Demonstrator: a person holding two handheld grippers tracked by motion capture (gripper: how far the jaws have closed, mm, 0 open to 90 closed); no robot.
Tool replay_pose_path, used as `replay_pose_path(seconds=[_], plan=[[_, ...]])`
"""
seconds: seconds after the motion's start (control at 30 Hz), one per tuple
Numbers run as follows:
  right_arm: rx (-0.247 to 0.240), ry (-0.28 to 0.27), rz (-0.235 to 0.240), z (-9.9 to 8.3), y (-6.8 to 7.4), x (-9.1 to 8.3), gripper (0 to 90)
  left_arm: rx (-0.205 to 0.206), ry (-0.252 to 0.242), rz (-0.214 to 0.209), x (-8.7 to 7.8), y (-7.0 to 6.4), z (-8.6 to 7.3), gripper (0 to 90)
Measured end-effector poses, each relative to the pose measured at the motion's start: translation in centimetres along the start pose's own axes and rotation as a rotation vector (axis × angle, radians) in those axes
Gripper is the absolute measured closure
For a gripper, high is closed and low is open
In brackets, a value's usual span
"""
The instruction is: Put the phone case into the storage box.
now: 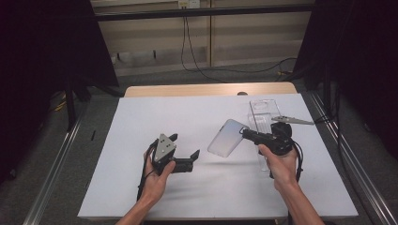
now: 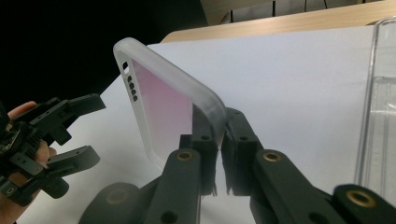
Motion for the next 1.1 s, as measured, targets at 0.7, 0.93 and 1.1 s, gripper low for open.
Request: replay_pose_path(seconds=[0.7, 0.93, 1.1], plan=[[-0.052, -0.049, -0.030, 1.4, -0.1, -1.4, 84.7, -0.057, -0.034, 0.058, -4.1, 3.4, -1.3, 2.3], [-0.071, -0.054, -0.042, 1.9, -0.3, -1.2, 84.8, -0.058, -0.048, 0.081, -5.8, 4.5, -1.6, 3.0], [-0.081, -0.053, -0.052, 2.3, -0.7, -1.4, 84.8, -0.047, -0.022, 0.088, -6.6, 5.2, -2.5, 3.2]])
Point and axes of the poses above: each handheld gripper's, and its own axes: x roughly forward along the jaws, z roughly out of its top, y roughly to its left, the point moved 3 cm from there along x, roughly forward along the jaws, and after that the axes turned 12 degrees about z, right-handed, at the moved point
